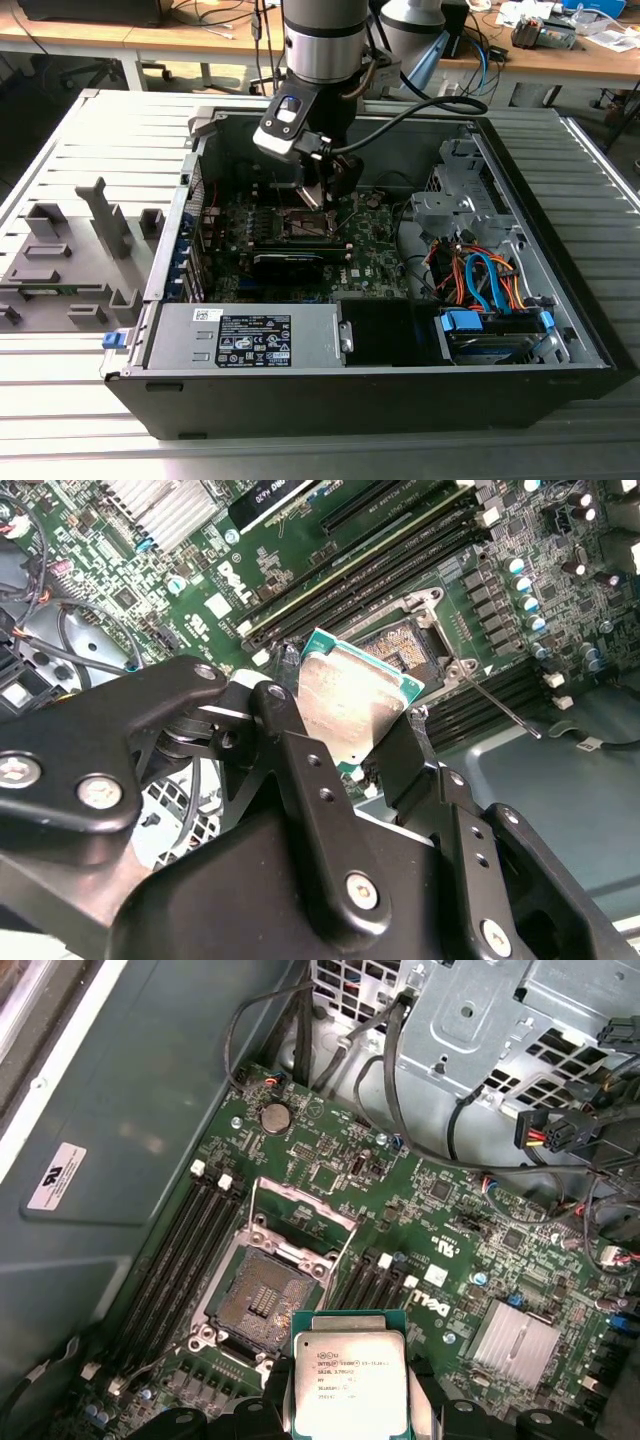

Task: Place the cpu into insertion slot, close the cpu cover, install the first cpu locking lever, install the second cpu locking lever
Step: 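Place the cpu into insertion slot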

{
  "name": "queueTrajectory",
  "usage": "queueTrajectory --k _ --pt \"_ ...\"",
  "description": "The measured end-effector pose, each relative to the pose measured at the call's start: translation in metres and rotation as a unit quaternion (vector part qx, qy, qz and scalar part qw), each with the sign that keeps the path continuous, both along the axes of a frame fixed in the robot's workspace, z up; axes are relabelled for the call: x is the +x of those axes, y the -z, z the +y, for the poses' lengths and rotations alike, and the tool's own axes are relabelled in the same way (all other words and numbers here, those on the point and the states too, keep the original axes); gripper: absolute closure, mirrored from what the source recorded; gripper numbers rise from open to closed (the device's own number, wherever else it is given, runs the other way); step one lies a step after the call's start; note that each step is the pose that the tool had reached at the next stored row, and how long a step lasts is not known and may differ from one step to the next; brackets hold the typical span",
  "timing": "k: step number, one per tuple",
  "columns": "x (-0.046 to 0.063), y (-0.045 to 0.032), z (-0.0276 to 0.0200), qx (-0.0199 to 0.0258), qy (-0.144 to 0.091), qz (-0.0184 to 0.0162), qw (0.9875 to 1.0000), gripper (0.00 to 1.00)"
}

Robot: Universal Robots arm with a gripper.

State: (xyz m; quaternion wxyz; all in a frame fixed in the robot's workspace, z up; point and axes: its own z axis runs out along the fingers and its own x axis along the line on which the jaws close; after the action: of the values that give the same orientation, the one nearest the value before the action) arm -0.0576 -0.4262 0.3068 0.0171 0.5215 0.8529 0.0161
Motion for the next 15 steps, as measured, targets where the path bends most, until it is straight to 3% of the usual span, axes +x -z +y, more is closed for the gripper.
queueTrajectory --k 15 --pt "0.0 0.0001 0.0 -0.0043 0.019 0.0 0.9998 0.46"
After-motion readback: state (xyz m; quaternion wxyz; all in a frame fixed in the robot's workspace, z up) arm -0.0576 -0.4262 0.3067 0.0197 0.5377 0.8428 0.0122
